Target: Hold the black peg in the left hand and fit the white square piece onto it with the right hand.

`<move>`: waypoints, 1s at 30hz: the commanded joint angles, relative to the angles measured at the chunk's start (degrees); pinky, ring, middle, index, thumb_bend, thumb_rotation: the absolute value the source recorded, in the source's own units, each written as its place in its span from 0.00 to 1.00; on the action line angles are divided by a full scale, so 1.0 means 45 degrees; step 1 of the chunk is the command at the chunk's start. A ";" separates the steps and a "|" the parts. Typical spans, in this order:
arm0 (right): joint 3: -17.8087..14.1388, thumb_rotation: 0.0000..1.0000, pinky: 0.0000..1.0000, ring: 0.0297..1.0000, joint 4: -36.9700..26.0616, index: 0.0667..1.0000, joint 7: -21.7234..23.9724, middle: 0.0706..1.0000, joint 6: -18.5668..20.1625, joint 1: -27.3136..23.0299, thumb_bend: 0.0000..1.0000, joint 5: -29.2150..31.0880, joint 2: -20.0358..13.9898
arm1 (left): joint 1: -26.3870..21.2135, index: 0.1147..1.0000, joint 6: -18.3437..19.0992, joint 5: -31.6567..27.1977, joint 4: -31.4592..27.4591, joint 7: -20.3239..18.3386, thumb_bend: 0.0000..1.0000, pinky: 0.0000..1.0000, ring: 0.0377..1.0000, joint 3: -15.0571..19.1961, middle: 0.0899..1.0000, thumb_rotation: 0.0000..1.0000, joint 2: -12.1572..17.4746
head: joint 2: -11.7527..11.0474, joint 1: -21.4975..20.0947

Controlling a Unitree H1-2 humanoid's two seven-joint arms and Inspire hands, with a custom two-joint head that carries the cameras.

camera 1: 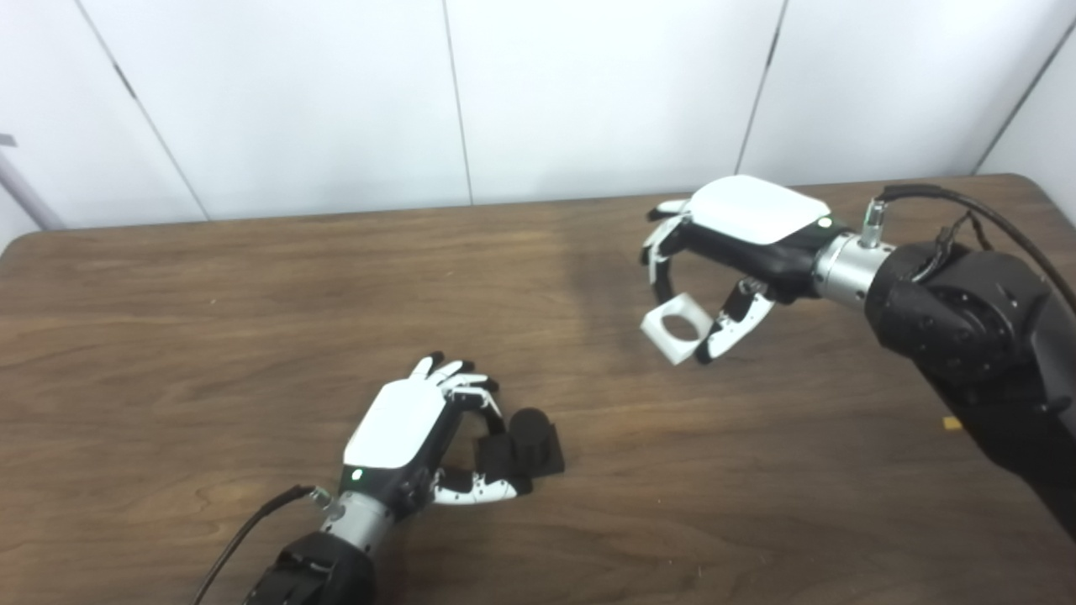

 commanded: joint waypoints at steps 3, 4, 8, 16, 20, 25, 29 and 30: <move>-0.0176 0.13 0.87 0.92 -0.0576 0.45 0.0099 0.75 -0.0115 -0.0663 0.52 0.0117 0.0257 | 0.0055 0.42 0.0119 0.0367 0.0544 -0.0421 0.52 1.00 0.91 -0.0435 0.77 0.06 -0.0137 | 0.0072 0.0127; -0.0111 0.13 0.87 0.92 -0.0641 0.45 0.0178 0.74 -0.0154 -0.0693 0.52 0.0036 0.0351 | 0.0055 0.42 0.0131 0.0386 0.0541 -0.0427 0.52 1.00 0.91 -0.0445 0.78 0.06 -0.0146 | 0.0085 0.0135; 0.0200 0.13 0.86 0.91 -0.0796 0.45 0.0310 0.74 -0.0386 -0.0797 0.52 0.0062 0.0897 | 0.0064 0.42 0.0149 0.0374 0.0526 -0.0413 0.52 1.00 0.91 -0.0452 0.78 0.06 -0.0170 | 0.0112 0.0136; 0.0764 0.13 0.88 0.90 -0.1094 0.44 0.0655 0.73 -0.0396 -0.0798 0.52 -0.0136 0.1869 | 0.0012 0.42 0.0342 0.0409 0.0398 -0.0605 0.52 1.00 0.91 -0.0554 0.78 0.06 -0.0176 | 0.0278 0.0028; 0.0967 0.13 0.89 0.90 -0.1014 0.44 0.0589 0.73 -0.0651 -0.0576 0.52 -0.0371 0.2097 | 0.0000 0.42 0.0447 0.0420 0.0338 -0.0651 0.52 1.00 0.92 -0.0620 0.78 0.06 -0.0166 | 0.0319 -0.0009; 0.1284 0.13 0.90 0.90 -0.0681 0.45 0.0673 0.74 -0.0766 -0.0338 0.52 -0.0719 0.2309 | -0.0010 0.42 0.0438 0.0352 0.0372 -0.0612 0.52 1.00 0.91 -0.0639 0.78 0.06 -0.0168 | 0.0380 -0.0073; 0.1453 0.13 0.90 0.90 -0.0389 0.45 0.0535 0.73 -0.1021 -0.0150 0.52 -0.1010 0.2472 | -0.0029 0.42 0.0468 0.0333 0.0367 -0.0635 0.52 1.00 0.91 -0.0665 0.78 0.06 -0.0176 | 0.0399 -0.0068; 0.1477 0.13 0.90 0.90 -0.0342 0.45 0.0533 0.73 -0.1076 -0.0116 0.52 -0.1082 0.2498 | -0.0030 0.42 0.0476 0.0335 0.0358 -0.0634 0.52 1.00 0.91 -0.0670 0.78 0.06 -0.0173 | 0.0411 -0.0068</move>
